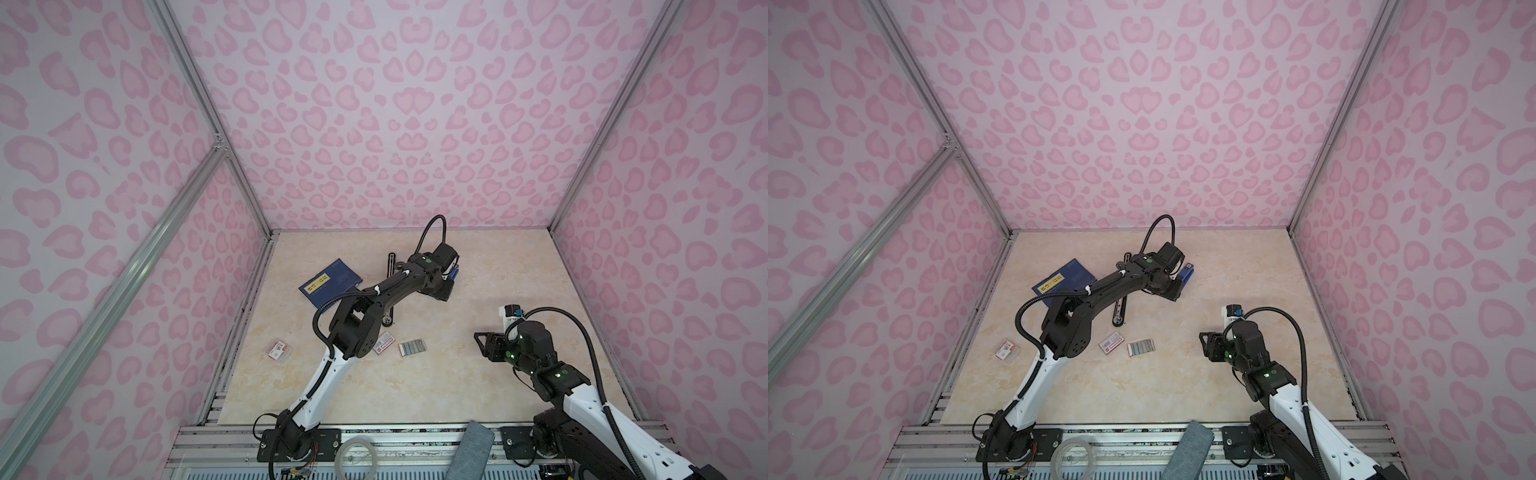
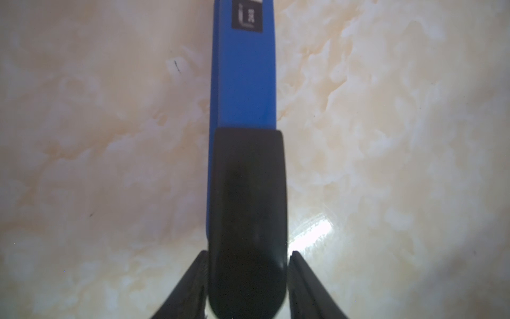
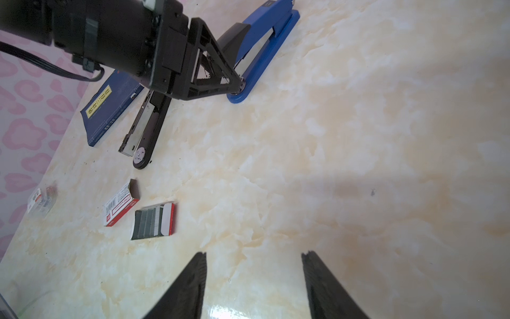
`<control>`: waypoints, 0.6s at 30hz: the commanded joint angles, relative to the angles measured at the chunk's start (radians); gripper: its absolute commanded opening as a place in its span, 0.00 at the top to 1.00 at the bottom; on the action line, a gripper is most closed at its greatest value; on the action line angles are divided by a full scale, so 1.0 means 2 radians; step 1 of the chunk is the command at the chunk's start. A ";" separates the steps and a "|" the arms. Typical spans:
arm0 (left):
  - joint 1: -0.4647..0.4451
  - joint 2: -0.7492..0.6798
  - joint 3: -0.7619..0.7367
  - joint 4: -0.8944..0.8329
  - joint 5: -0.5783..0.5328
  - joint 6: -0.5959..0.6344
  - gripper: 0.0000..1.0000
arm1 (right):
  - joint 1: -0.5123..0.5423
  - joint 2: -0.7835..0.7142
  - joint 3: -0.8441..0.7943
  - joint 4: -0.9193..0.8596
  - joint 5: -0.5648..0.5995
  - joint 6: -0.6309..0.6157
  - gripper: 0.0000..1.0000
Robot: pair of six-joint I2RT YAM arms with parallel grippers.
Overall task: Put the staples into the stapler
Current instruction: 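Press the left gripper down on the closed blue stapler's top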
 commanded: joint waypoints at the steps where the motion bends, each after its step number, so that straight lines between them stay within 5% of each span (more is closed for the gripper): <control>1: 0.001 -0.019 -0.006 0.012 0.015 -0.006 0.51 | 0.001 -0.003 -0.003 0.017 0.000 0.000 0.41; 18: 0.000 0.002 0.025 0.029 0.057 -0.023 0.54 | 0.000 -0.021 -0.015 0.016 0.005 0.007 0.41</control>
